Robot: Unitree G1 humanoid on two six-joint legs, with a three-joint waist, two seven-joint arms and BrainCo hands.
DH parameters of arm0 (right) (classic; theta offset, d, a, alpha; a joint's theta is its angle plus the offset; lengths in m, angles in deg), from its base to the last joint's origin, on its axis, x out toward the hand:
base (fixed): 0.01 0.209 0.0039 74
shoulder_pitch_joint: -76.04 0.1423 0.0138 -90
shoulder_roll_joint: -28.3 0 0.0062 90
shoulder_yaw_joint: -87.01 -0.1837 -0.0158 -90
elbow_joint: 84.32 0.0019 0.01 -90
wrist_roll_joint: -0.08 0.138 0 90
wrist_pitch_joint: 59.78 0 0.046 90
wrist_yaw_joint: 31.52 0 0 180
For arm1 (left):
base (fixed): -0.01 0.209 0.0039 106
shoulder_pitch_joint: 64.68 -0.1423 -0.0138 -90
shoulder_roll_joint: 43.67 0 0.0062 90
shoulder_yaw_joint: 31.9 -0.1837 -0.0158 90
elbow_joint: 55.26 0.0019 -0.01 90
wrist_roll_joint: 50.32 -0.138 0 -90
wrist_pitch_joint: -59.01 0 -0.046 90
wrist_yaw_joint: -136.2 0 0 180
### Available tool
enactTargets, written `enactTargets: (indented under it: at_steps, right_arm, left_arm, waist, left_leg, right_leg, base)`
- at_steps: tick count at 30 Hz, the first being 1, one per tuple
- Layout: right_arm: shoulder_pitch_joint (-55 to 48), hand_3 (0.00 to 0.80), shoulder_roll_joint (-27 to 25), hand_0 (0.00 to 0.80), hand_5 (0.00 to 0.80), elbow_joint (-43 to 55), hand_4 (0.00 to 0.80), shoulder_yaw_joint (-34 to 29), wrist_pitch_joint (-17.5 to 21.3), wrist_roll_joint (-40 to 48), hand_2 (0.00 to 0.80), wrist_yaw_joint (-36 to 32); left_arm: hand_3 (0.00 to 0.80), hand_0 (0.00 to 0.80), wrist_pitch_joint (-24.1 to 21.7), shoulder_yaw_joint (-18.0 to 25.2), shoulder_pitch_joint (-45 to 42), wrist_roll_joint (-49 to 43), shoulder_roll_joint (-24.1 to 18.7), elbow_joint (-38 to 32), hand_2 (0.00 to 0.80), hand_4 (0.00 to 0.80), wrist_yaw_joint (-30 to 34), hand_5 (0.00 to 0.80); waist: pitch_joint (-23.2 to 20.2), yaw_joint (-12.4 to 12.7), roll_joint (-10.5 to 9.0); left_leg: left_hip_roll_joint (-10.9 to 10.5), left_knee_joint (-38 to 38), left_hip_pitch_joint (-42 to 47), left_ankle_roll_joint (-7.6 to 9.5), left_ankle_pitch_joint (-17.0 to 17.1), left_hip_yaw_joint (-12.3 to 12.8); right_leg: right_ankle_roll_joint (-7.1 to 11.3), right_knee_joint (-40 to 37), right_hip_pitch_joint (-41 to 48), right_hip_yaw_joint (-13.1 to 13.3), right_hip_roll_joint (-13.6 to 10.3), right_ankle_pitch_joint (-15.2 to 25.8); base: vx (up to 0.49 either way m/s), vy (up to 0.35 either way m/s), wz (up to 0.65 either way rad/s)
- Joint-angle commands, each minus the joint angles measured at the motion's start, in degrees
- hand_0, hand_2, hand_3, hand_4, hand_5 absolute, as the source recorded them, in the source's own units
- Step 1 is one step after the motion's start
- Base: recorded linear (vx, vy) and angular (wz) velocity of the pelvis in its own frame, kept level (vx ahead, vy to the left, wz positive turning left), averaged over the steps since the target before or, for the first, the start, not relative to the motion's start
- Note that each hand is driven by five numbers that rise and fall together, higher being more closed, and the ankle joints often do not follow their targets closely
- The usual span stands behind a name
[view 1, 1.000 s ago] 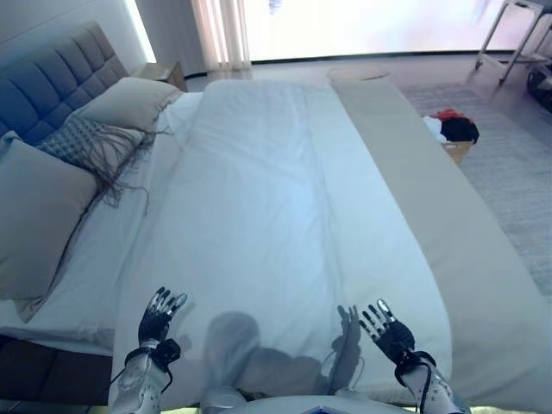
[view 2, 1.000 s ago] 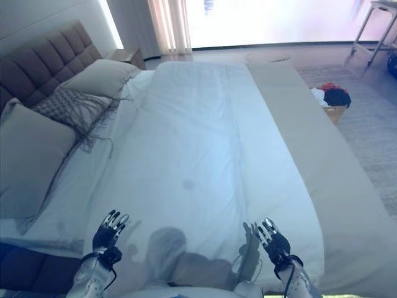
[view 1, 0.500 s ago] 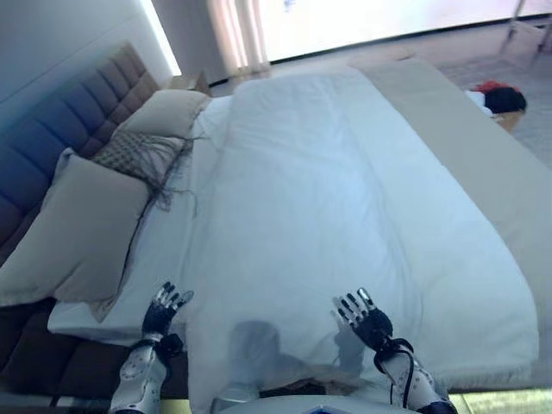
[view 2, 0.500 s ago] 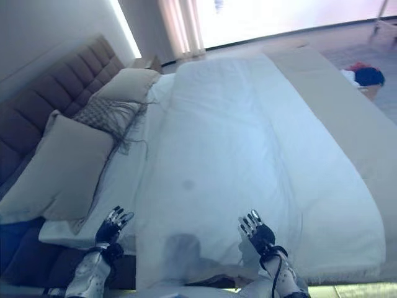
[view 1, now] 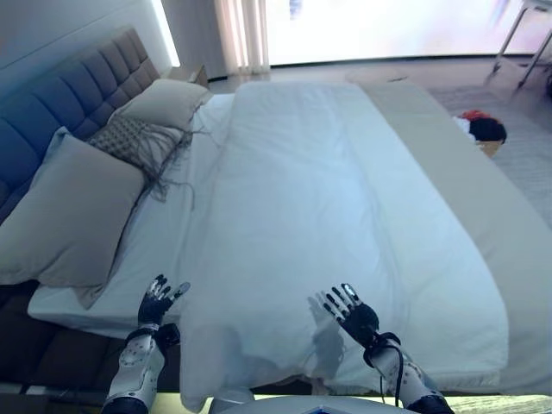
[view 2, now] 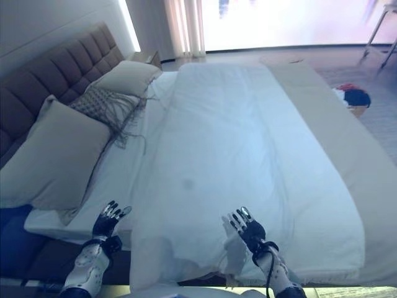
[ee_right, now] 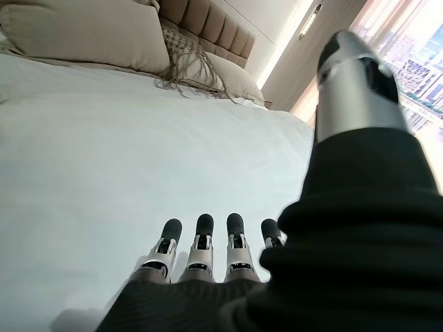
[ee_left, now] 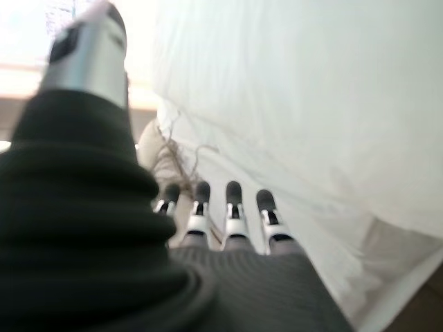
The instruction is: Make the bed neatly
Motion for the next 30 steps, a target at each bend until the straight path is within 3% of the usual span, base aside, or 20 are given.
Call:
enactTargets:
  at_steps: [1, 3, 5, 7, 8, 10, 11, 13, 15, 16, 17, 18, 20, 22, 23, 26, 30]
  right_arm:
    - [1.2, 0.000, 0.1, 0.000, 0.000, 3.2, 0.000, -1.4, -1.8, -0.6, 0.000, 0.7]
    - [0.9, 0.000, -1.5, 0.000, 0.000, 3.5, 0.000, -2.0, -1.5, -0.6, 0.000, 0.8]
    - [0.5, 0.000, -1.8, 0.000, 0.000, 3.0, 0.000, -2.3, -0.8, -0.8, 0.000, -0.4]
    - [-0.9, 0.000, -1.4, 0.000, 0.000, 3.3, 0.000, -4.2, 0.0, -0.4, 0.000, -1.9]
    - [-1.9, 0.000, -1.0, 0.000, 0.000, 3.7, 0.000, -5.2, 0.8, -0.1, 0.000, -1.5]
    - [-3.4, 0.000, -0.9, 0.000, 0.000, 4.8, 0.000, -6.2, 1.2, 1.9, 0.000, 0.2]
    - [-4.1, 0.000, -1.0, 0.000, 0.000, 4.8, 0.000, -6.6, 1.0, 2.6, 0.000, 0.5]
    - [-5.5, 0.000, -1.3, 0.000, 0.000, 3.5, 0.000, -7.0, 1.0, 2.1, 0.000, -0.8]
    - [-5.0, 0.000, -2.1, 0.000, 0.000, 1.4, 0.000, -7.2, 1.4, 1.4, 0.000, -2.0]
    - [-2.6, 0.000, -3.6, 0.000, 0.000, -1.1, 0.000, -6.9, 2.2, 2.7, 0.000, -2.4]
    - [-0.9, 0.000, -4.4, 0.000, 0.000, -2.6, 0.000, -7.0, 2.5, 3.5, 0.000, -2.1]
    - [2.2, 0.000, -6.7, 0.000, 0.000, -5.4, 0.000, -7.0, 2.8, 5.3, 0.000, -2.4]
    - [6.1, 0.000, -8.1, 0.000, 0.000, -7.4, 0.000, -6.1, 4.3, 6.3, 0.000, -2.6]
    - [9.5, 0.000, -9.3, 0.000, 0.000, -6.2, 0.000, -3.8, 6.9, 8.7, 0.000, -2.7]
    - [10.9, 0.000, -10.0, 0.000, 0.000, -5.9, 0.000, -3.4, 7.4, 9.3, 0.000, -1.9]
    - [17.8, 0.000, -12.2, 0.000, 0.000, -6.6, 0.000, -1.8, 9.0, 11.1, 0.000, 0.5]
    - [23.5, 0.000, -14.0, 0.000, 0.000, -6.0, 0.000, -1.7, 8.3, 11.6, 0.000, 2.2]
  left_arm:
    - [0.000, 0.000, -1.9, 0.2, 5.9, -13.3, -2.8, 0.0, 0.000, 0.000, -3.9, 0.000]
    - [0.000, 0.000, -2.0, -2.6, 6.5, -20.7, -3.8, -0.6, 0.000, 0.000, -6.6, 0.000]
    - [0.000, 0.000, -2.2, -4.0, 5.7, -23.1, -4.1, -0.7, 0.000, 0.000, -9.2, 0.000]
    - [0.000, 0.000, -2.5, -4.9, 5.6, -25.5, -5.0, -0.6, 0.000, 0.000, -9.6, 0.000]
    - [0.000, 0.000, -2.9, -6.0, 6.4, -25.9, -5.8, -0.2, 0.000, 0.000, -9.8, 0.000]
    - [0.000, 0.000, -2.3, -7.7, 7.4, -26.8, -6.2, 0.2, 0.000, 0.000, -9.9, 0.000]
    - [0.000, 0.000, -2.1, -8.0, 7.6, -27.4, -6.2, 0.6, 0.000, 0.000, -9.8, 0.000]
    - [0.000, 0.000, -1.1, -9.2, 7.7, -28.8, -5.6, 1.4, 0.000, 0.000, -11.2, 0.000]
    - [0.000, 0.000, -0.4, -10.9, 9.1, -29.1, -5.5, 2.7, 0.000, 0.000, -13.2, 0.000]
    - [0.000, 0.000, -0.4, -13.1, 11.8, -29.3, -5.8, 4.3, 0.000, 0.000, -15.7, 0.000]
    - [0.000, 0.000, -0.5, -14.2, 13.5, -29.8, -5.8, 5.6, 0.000, 0.000, -16.8, 0.000]
    - [0.000, 0.000, -1.1, -15.7, 15.3, -30.1, -6.1, 6.8, 0.000, 0.000, -18.3, 0.000]
    - [0.000, 0.000, -1.8, -17.7, 17.9, -30.1, -6.6, 7.6, 0.000, 0.000, -21.0, 0.000]
    - [0.000, 0.000, -1.9, -20.1, 22.4, -32.1, -7.6, 8.6, 0.000, 0.000, -23.0, 0.000]
    - [0.000, 0.000, -1.8, -21.1, 23.9, -32.0, -7.3, 9.3, 0.000, 0.000, -23.8, 0.000]
    - [0.000, 0.000, -2.1, -24.8, 28.3, -32.0, -5.3, 11.3, 0.000, 0.000, -27.8, 0.000]
    - [0.000, 0.000, -1.4, -28.8, 29.9, -39.2, -1.7, 13.5, 0.000, 0.000, -31.8, 0.000]
  waist:
    - [2.6, -0.8, -2.79]
    - [3.2, -1.6, -3.26]
    - [2.8, -2.5, -2.10]
    - [2.5, -3.6, -2.01]
    - [2.8, -4.7, -1.51]
    - [3.8, -6.1, -0.78]
    - [4.2, -6.6, -0.63]
    - [4.7, -7.9, -0.97]
    - [5.6, -9.1, -1.72]
    - [7.1, -10.3, -2.96]
    - [7.8, -10.4, -2.83]
    - [9.3, -10.0, -2.86]
    - [11.8, -9.2, -2.93]
    - [15.0, -8.9, -2.91]
    - [15.7, -8.9, -2.69]
    - [18.2, -8.6, -1.55]
    - [19.9, -8.9, 0.24]
  left_leg:
    - [0.1, 4.4, -3.5, 1.04, 1.7, 1.4]
    - [-1.2, 10.5, -5.4, 2.50, -1.9, 2.7]
    - [-1.9, 6.2, -3.6, 3.51, -1.2, 2.1]
    - [-4.1, 5.3, -3.1, 5.67, -1.9, 2.3]
    - [-5.7, 5.3, -3.0, 7.91, -2.8, 1.6]
    - [-7.3, 6.5, -3.0, 10.05, -4.5, 0.6]
    - [-8.0, 6.9, -2.6, 10.43, -5.0, 0.8]
    - [-8.6, 6.3, -1.6, 9.52, -5.0, 1.0]
    - [-8.6, 6.9, -1.7, 8.57, -5.9, 0.7]
    - [-8.1, 8.0, -2.6, 7.60, -7.0, 0.7]
    - [-7.4, 9.0, -3.3, 7.22, -8.4, 0.7]
    - [-5.8, 10.6, -5.6, 6.53, -8.6, 0.5]
    - [-3.0, 12.9, -9.7, 5.45, -8.5, 0.1]
    - [0.2, 13.3, -13.7, 3.33, -7.0, -1.1]
    - [0.8, 13.1, -15.1, 2.73, -6.2, -1.4]
    - [1.4, 12.2, -20.9, 1.58, -3.4, -2.6]
    - [0.6, 12.8, -25.5, 1.08, -2.6, -3.3]
  right_leg:
    - [0.00, -13.2, 10.5, -4.0, 1.6, 10.0]
    - [-0.32, -11.6, 10.0, -4.9, -0.4, 10.7]
    - [-0.52, -8.3, 8.6, -4.1, -1.2, 10.4]
    - [1.05, -2.6, 6.6, -1.3, -3.4, 13.2]
    - [1.36, 6.8, 2.0, 1.6, -5.9, 15.1]
    - [-0.08, 16.9, -4.5, 4.8, -7.7, 15.3]
    - [-0.79, 17.6, -6.2, 5.4, -8.0, 15.4]
    - [-0.92, 10.2, -6.2, 5.2, -6.7, 16.6]
    - [0.76, 1.7, -6.8, 5.9, -5.9, 20.3]
    - [2.32, -5.1, -9.6, 6.4, -6.2, 23.5]
    - [3.21, -7.2, -10.7, 6.6, -5.9, 24.8]
    - [3.32, -8.3, -11.4, 5.7, -5.5, 22.5]
    - [3.55, -7.8, -13.2, 4.5, -5.5, 21.6]
    - [3.68, -5.9, -17.3, 3.7, -5.1, 20.7]
    - [3.45, -5.6, -18.5, 3.5, -4.8, 20.3]
    - [2.67, -3.4, -23.9, 3.3, -4.9, 18.6]
    - [2.79, 1.2, -31.3, 5.5, -6.7, 18.2]
  base:
    - [-0.163, -0.012, -0.05]
    - [-0.123, 0.083, 0.02]
    - [0.020, 0.245, 0.09]
    - [0.037, 0.294, 0.14]
    - [0.001, 0.305, 0.03]
    - [0.003, 0.303, 0.17]
    - [0.050, 0.153, 0.24]
    - [0.090, -0.080, 0.02]
    - [0.007, -0.231, -0.21]
    - [-0.093, -0.277, -0.21]
    - [-0.206, -0.321, -0.29]
    - [-0.242, -0.269, -0.19]
    - [-0.364, -0.307, -0.06]
    - [-0.429, -0.227, 0.01]
    - [-0.393, -0.044, 0.08]
    - [-0.308, 0.057, 0.08]
    - [-0.134, 0.145, 0.06]
